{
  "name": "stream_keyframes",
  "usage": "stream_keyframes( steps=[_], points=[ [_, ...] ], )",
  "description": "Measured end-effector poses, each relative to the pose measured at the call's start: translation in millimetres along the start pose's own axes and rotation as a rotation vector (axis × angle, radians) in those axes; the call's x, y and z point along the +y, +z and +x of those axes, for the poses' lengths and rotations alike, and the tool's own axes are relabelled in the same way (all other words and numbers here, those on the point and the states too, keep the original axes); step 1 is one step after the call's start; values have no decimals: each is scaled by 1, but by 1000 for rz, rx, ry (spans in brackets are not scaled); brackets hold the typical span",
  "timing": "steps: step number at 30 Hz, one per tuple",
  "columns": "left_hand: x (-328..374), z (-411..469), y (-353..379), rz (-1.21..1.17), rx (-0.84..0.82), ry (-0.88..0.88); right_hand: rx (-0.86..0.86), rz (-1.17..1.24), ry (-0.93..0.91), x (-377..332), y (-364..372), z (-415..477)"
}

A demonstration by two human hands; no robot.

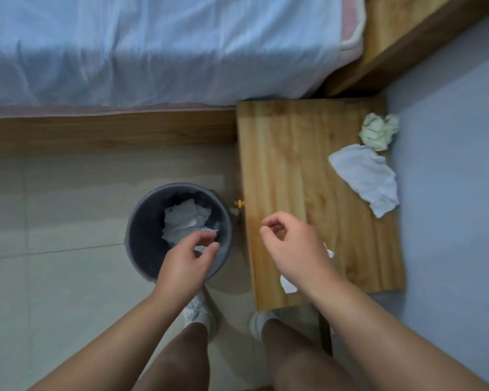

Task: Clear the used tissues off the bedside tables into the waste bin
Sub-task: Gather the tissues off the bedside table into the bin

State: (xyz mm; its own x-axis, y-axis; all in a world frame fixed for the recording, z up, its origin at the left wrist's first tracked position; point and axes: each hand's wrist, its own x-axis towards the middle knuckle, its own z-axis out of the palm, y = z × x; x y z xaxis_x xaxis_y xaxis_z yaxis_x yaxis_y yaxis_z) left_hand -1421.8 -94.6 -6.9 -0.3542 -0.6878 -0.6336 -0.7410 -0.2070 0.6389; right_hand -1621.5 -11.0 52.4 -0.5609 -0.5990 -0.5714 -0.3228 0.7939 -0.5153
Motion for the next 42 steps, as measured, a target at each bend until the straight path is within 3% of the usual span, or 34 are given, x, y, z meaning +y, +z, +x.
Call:
stream_keyframes(
  steps=[2, 5, 9, 15, 26, 31, 38, 42],
  points=[
    [33, -7, 22, 191, -61, 237, 149, -30, -38, 17, -40, 6],
    [72, -12, 61, 549, -294, 567, 355, -65, -63, 45, -92, 24],
    [100, -13, 97, 831, -478, 798, 401, -128, 6, 82, -129, 50],
    [108, -4, 115, 992, -517, 777, 283, -268, 20, 113, -143, 77],
    [127, 12, 123, 832, -486, 730, 273, -260, -26, 127, -133, 88],
    [167, 27, 124, 648, -358, 666, 308, -154, -7, 138, -135, 68],
    [263, 94, 147, 412, 21, 685, 426, 57, 138, 154, -125, 30],
    [304, 123, 167, 480, 18, 744, 428, 117, 141, 156, -118, 14]
  ],
)
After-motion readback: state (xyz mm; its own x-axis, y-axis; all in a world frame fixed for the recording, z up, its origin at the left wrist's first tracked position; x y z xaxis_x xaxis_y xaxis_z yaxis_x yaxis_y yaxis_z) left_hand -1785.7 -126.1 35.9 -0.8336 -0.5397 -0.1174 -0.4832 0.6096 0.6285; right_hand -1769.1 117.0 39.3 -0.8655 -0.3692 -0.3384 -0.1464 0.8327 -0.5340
